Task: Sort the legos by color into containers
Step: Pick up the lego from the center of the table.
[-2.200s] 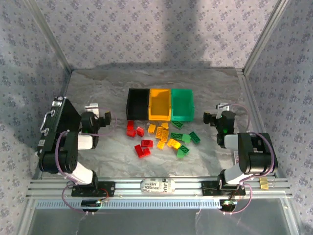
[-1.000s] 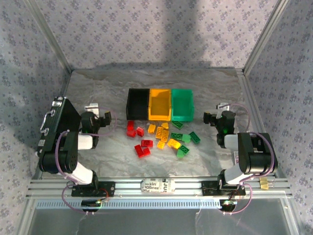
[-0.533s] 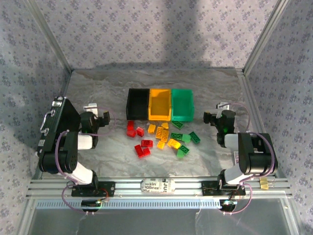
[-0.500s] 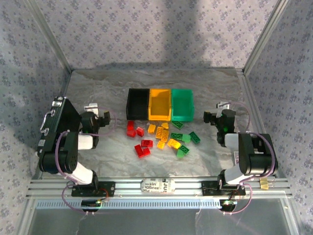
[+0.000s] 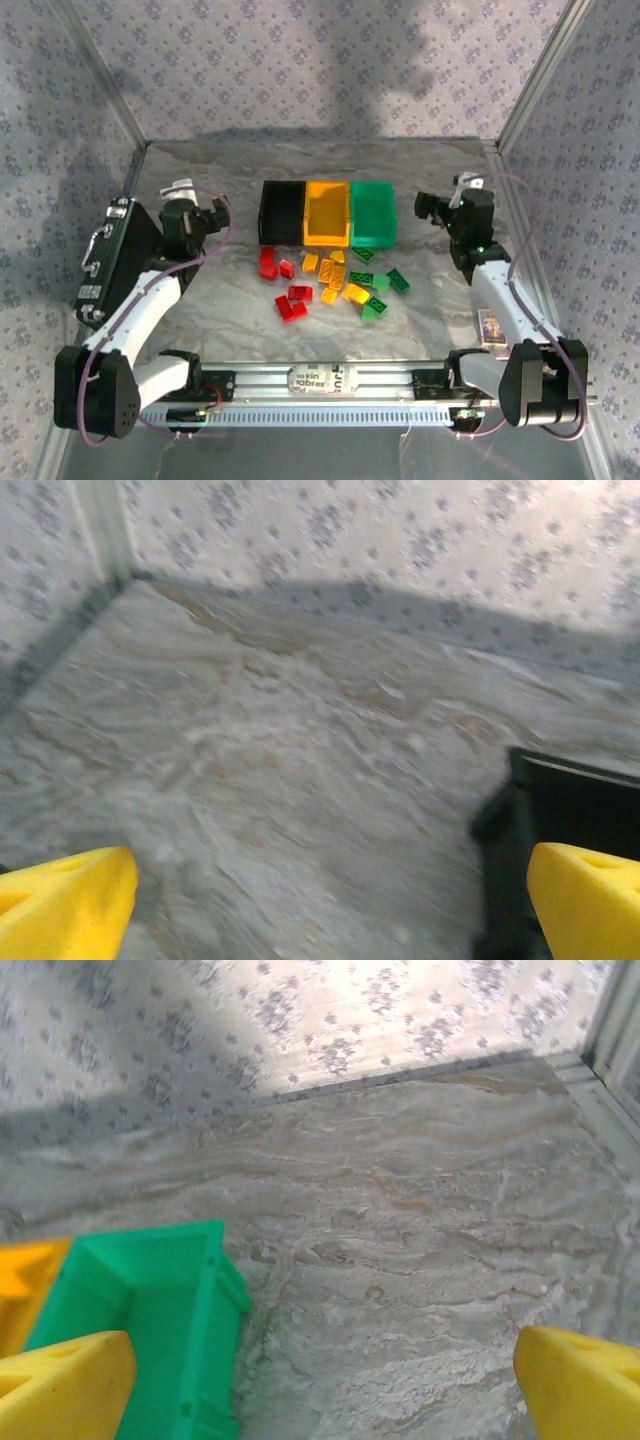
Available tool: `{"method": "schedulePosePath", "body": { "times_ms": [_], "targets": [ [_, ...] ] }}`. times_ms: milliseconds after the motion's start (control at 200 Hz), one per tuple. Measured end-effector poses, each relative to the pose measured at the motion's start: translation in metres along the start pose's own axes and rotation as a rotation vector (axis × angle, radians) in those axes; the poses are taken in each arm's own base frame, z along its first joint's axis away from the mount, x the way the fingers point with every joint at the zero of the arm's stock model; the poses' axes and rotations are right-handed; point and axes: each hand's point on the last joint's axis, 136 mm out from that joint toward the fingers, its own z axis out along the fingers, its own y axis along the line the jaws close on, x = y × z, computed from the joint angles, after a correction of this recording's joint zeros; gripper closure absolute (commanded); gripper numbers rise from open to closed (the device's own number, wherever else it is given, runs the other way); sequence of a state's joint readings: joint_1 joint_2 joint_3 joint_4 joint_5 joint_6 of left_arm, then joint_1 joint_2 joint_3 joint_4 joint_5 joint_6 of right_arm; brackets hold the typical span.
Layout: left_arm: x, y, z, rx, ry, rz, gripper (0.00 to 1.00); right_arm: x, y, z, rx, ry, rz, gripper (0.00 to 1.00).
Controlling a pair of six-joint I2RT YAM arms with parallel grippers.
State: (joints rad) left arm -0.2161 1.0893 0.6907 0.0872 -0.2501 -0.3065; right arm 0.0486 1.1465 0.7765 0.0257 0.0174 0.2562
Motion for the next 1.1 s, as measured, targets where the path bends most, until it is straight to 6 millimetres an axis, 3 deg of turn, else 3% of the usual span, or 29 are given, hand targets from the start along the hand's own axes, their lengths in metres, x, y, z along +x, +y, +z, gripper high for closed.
{"method": "schedulePosePath", "body": {
  "times_ms": [70,185,310,550,720,920,1099],
  "targets": [
    [0.015,-0.025,-0.008,0.066,0.073,0.009,0.0,0.007,-0.004,-0.003,0.018,0.056,0.072,0.01],
    [0.05,-0.069,-0.028,0.166,0.214,0.073,0.0,0.047,0.004,-0.012,0.018,0.194,0.107,0.01],
    [0.09,-0.098,-0.052,0.229,0.347,0.152,0.02,0.074,0.017,-0.026,-0.002,0.301,0.088,0.01],
    [0.143,-0.113,-0.086,0.257,0.525,0.216,0.08,0.11,0.033,-0.042,-0.023,0.448,0.024,0.01],
    [0.165,-0.127,-0.1,0.303,0.598,0.221,0.12,0.125,0.045,-0.05,-0.056,0.485,-0.013,0.01],
    [0.177,-0.134,-0.094,0.309,0.63,0.214,0.15,0.141,0.046,-0.055,-0.061,0.519,-0.022,0.02],
    [0.197,-0.137,-0.079,0.283,0.707,0.254,0.15,0.141,0.045,-0.061,-0.067,0.507,-0.019,0.02]
  ]
}}
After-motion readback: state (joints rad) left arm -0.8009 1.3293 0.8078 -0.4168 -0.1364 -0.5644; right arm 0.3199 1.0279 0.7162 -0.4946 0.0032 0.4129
